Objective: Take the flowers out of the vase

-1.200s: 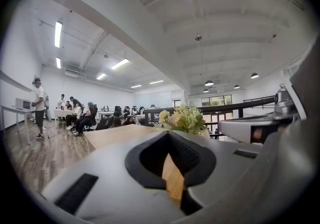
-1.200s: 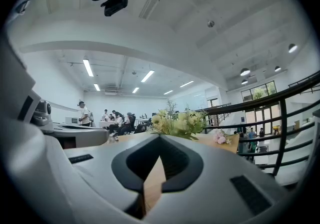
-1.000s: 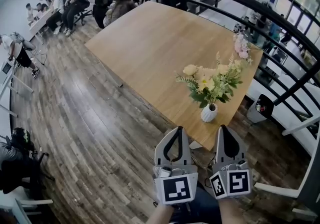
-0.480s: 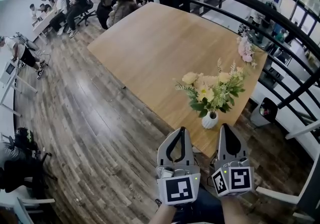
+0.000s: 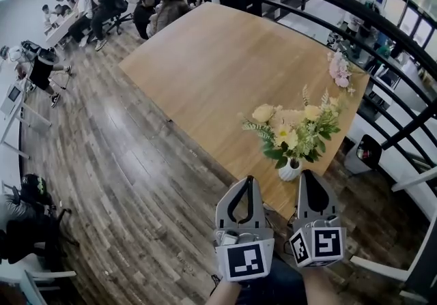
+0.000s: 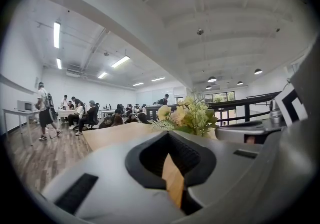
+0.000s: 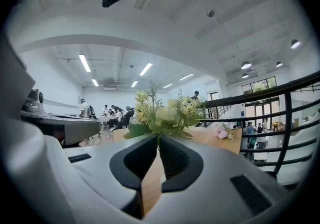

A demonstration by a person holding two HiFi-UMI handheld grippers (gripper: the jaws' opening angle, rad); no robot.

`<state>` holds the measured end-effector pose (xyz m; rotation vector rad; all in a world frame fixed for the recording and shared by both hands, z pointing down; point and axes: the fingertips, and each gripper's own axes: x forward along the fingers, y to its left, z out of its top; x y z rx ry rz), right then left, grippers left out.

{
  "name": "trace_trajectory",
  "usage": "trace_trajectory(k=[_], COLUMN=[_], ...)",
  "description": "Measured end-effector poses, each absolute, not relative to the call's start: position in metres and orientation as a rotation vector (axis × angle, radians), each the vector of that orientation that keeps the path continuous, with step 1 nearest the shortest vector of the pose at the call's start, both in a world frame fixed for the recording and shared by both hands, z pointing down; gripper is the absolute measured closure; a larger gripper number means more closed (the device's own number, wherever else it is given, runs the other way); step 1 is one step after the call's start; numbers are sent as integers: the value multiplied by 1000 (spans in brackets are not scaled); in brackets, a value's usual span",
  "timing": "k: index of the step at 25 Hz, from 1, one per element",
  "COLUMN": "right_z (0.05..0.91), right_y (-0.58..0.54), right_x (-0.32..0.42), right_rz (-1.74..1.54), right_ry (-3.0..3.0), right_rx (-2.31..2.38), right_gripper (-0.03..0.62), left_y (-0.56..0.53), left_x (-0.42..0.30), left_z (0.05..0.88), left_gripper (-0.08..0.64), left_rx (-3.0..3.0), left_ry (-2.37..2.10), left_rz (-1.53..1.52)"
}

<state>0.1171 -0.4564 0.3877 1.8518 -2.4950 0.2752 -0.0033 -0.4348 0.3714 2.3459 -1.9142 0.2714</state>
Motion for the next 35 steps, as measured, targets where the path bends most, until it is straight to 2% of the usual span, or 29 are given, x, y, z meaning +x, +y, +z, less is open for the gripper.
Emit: trace_trajectory(k=[20, 23, 28, 30, 35], right_z=[429, 437, 448, 451, 458], right_y=[-485, -487, -491, -494, -501], right_x=[122, 121, 121, 121, 117], right_rz=[278, 272, 293, 303, 311], right_ry=[-2331, -2334, -2329, -2324, -2333], right_rx=[1866, 1850, 1838, 1829, 1787], right_gripper=[546, 492, 486, 440, 439], left_y=[-468, -470, -471, -471, -471], left_x=[-13, -14, -16, -18, -22], left_z=[402, 407, 413, 414, 417], left_gripper=[528, 528, 528, 528, 528], left_rx=[2339, 2340, 2331, 2325, 2320], left_ry=[-1828, -1824, -1816, -1818, -1810], left_rz=[333, 346, 361, 360, 369])
